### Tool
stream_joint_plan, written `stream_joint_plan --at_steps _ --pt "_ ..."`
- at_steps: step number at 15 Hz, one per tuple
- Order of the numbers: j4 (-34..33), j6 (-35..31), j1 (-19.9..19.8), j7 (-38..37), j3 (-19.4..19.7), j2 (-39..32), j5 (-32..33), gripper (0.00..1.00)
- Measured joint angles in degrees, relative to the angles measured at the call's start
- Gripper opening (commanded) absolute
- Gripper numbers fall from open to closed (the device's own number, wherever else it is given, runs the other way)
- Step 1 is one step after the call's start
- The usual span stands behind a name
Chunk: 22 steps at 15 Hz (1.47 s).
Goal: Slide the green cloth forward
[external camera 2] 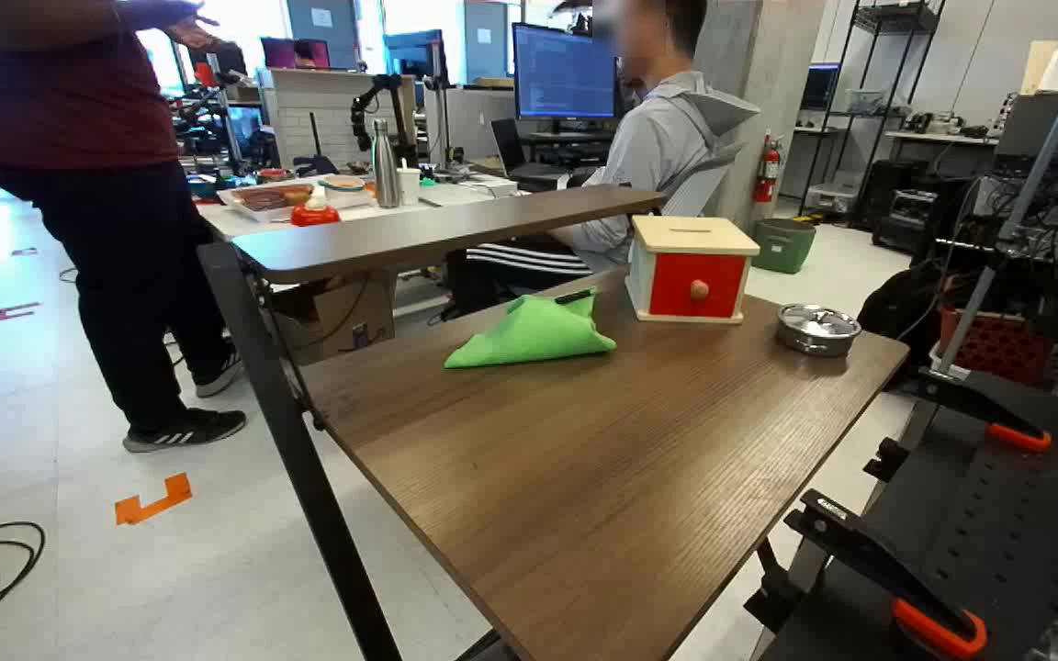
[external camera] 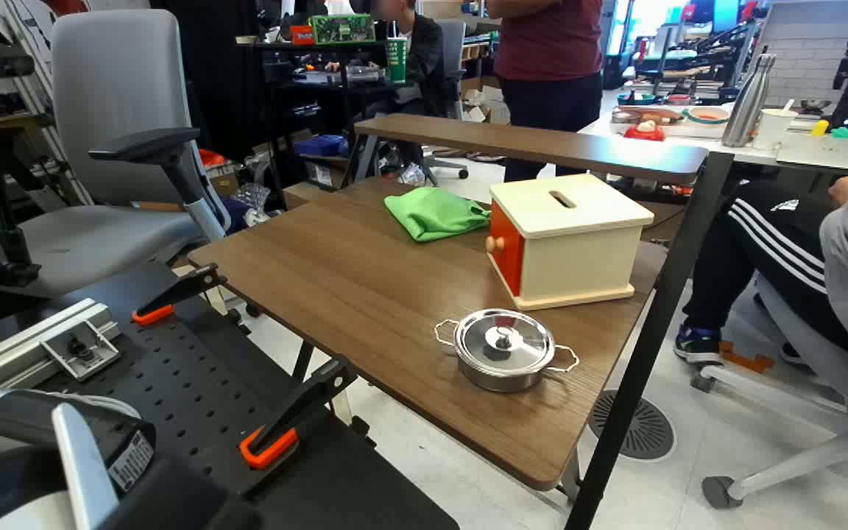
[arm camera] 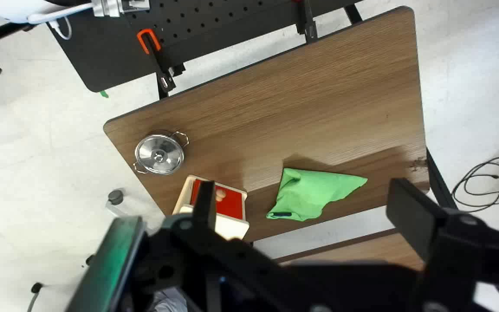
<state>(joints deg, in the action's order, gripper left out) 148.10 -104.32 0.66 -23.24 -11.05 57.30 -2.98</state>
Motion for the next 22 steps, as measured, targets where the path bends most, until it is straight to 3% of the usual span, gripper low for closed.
stream_joint_plan --at_steps 11,16,22 --pt "1.13 -2.21 0.00 0.01 0.01 -0.08 -0.03 1.00" --pt "6.20 -16.33 0.01 0.54 0.02 -5.50 -0.83 1.00" --pt "5.06 -34.60 0.30 1.56 0.01 -24.79 -1.13 1.00"
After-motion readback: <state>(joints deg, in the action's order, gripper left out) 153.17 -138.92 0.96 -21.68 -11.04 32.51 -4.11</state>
